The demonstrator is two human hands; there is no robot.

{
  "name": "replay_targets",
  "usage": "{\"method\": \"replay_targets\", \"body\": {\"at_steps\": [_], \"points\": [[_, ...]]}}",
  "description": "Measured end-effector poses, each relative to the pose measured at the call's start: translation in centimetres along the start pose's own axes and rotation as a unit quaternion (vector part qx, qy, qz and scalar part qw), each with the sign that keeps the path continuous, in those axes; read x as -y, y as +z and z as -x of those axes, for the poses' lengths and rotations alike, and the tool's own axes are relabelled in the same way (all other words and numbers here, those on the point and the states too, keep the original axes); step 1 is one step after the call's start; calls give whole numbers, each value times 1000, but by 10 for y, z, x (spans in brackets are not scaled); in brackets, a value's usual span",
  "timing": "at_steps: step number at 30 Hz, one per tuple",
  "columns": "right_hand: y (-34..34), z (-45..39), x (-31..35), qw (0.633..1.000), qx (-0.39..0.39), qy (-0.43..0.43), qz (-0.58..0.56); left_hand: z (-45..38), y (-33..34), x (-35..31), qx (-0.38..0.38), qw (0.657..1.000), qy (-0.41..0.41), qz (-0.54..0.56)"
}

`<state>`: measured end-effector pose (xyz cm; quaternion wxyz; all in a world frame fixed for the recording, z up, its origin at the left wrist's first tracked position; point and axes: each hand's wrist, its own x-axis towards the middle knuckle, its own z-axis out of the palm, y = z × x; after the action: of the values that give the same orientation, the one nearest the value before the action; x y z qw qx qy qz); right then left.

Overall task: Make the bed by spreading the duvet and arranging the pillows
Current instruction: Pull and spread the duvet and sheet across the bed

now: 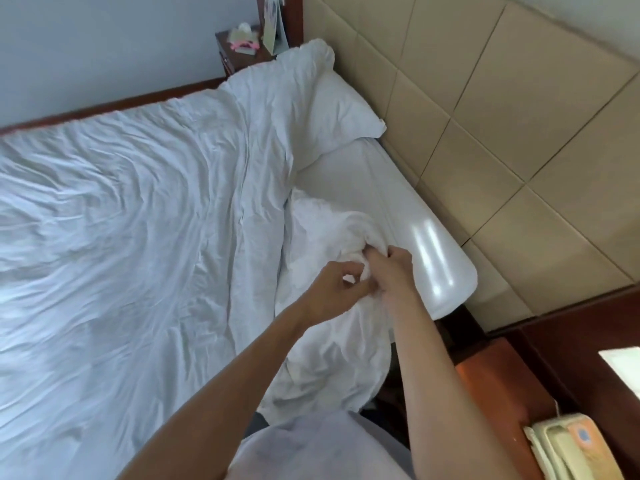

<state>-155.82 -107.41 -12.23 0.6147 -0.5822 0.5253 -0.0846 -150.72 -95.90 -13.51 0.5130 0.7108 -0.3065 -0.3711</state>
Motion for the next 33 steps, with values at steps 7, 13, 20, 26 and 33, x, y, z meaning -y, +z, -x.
{"method": "replay_targets", "body": {"at_steps": [7,13,20,26,33], "points": [[-46,-19,-14,998,-18,-56,-10,-24,10,-10,-263,943,-72,-190],[-54,-21,-10,988,111,-101,-22,-40,59,-25,-100,990,-89,53],[-77,-34,4,995,29,-83,55,-53,101,-50,-71,993,-42,87],[-126,-46,-1,976,-176,-124,25,-69,138,-52,36,998,-43,5],[-203,-35,-20,927,-336,-123,-115,-115,211,-70,57,991,-63,-102]]}}
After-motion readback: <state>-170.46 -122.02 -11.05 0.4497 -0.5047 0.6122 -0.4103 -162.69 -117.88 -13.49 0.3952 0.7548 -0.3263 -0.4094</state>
